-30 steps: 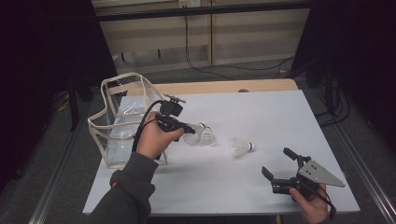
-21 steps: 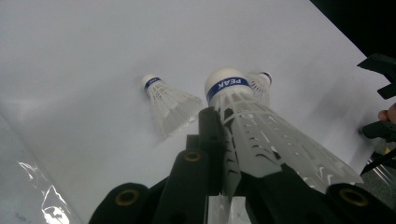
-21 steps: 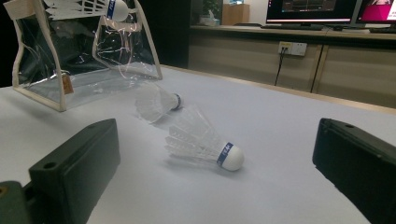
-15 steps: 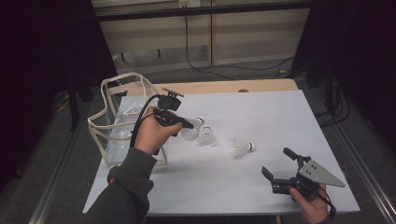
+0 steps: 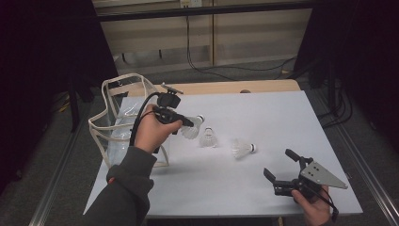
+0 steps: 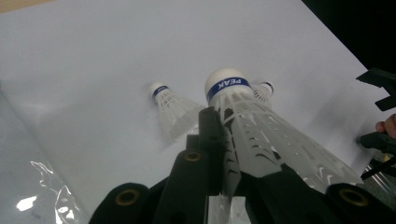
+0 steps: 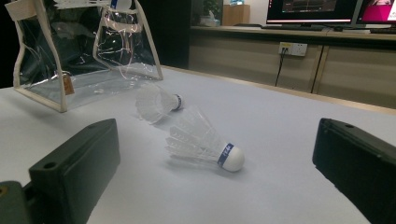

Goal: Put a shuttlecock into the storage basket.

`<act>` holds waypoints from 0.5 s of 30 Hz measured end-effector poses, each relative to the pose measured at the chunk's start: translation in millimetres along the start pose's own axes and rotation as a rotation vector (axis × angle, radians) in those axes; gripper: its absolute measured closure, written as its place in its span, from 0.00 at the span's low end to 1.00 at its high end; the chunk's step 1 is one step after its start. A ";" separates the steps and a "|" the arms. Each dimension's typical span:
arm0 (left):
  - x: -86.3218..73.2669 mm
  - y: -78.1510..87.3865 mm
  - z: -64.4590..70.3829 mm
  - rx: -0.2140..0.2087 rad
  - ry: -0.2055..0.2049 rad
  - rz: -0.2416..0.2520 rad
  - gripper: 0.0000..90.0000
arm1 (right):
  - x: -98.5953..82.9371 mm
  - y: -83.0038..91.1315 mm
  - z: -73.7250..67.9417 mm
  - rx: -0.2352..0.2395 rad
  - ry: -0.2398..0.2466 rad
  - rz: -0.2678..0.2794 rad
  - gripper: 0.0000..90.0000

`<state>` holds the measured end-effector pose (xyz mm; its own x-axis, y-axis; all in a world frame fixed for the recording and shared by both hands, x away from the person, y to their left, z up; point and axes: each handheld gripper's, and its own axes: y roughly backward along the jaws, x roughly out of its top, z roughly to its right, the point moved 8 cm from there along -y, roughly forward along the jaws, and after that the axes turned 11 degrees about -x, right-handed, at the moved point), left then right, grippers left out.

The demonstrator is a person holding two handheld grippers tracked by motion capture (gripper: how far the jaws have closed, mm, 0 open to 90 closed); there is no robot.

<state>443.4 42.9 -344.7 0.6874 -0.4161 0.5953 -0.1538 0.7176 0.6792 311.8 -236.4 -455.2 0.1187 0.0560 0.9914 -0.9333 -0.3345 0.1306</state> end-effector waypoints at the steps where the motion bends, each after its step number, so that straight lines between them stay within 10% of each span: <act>1: 0.0 0.0 0.0 0.000 0.000 0.000 0.98 | 0.0 0.0 -0.1 0.001 0.000 0.000 0.01; 15: 6.0 5.4 -2.8 0.011 0.008 0.001 0.99 | 0.0 0.1 0.5 -0.003 -0.001 0.000 0.01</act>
<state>448.7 45.8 -338.8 0.6927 -0.4110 0.5927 -0.1620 0.7121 0.6831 311.9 -236.9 -455.2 0.1192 0.0546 0.9914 -0.9342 -0.3321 0.1306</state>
